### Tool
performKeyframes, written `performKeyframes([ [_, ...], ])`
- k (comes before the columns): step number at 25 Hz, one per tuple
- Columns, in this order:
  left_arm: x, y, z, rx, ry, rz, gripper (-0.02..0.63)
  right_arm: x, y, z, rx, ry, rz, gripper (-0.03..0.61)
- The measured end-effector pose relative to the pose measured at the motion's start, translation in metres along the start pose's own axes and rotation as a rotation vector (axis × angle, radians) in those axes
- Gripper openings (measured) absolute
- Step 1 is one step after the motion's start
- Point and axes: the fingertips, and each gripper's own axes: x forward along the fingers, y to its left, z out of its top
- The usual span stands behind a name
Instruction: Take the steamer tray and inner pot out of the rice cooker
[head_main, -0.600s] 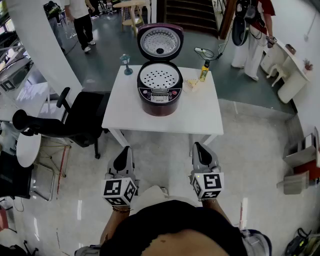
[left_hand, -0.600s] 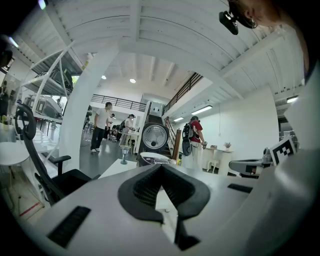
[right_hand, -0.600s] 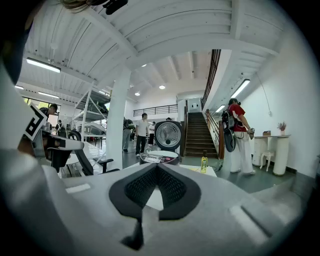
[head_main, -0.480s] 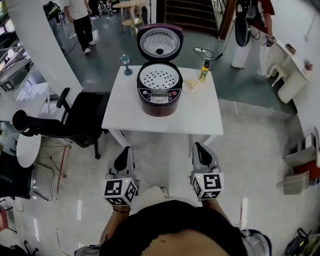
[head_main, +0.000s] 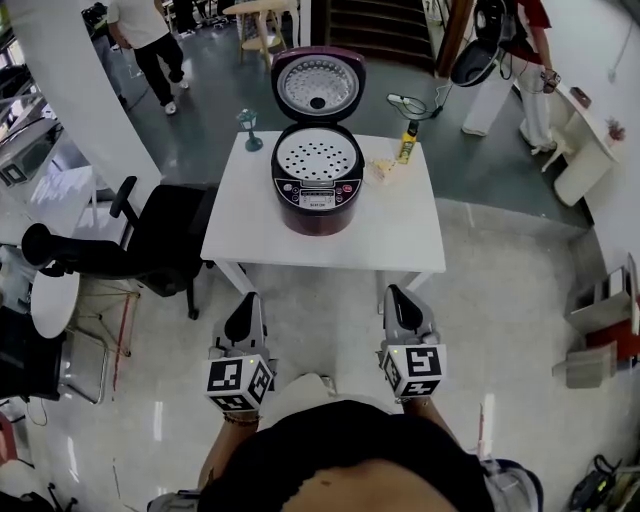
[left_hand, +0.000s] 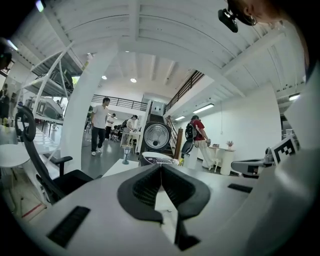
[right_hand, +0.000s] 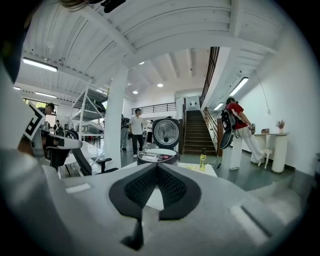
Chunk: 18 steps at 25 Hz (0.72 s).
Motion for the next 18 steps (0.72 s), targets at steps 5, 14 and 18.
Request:
performKeyframes([
  [5, 0.008, -0.004, -0.002, 0.018, 0.014, -0.013, 0.006, 0.005, -0.004, -0.005, 0.036, 0.013, 0.005, 0.022],
  [14, 0.021, -0.001, -0.006, 0.032, 0.038, 0.001, 0.274, 0.020, -0.020, -0.011, 0.053, 0.011, -0.010, 0.243],
  [18, 0.027, 0.000, -0.007, 0.052, 0.047, 0.036, 0.384, 0.025, -0.030, -0.014, 0.062, 0.029, -0.030, 0.318],
])
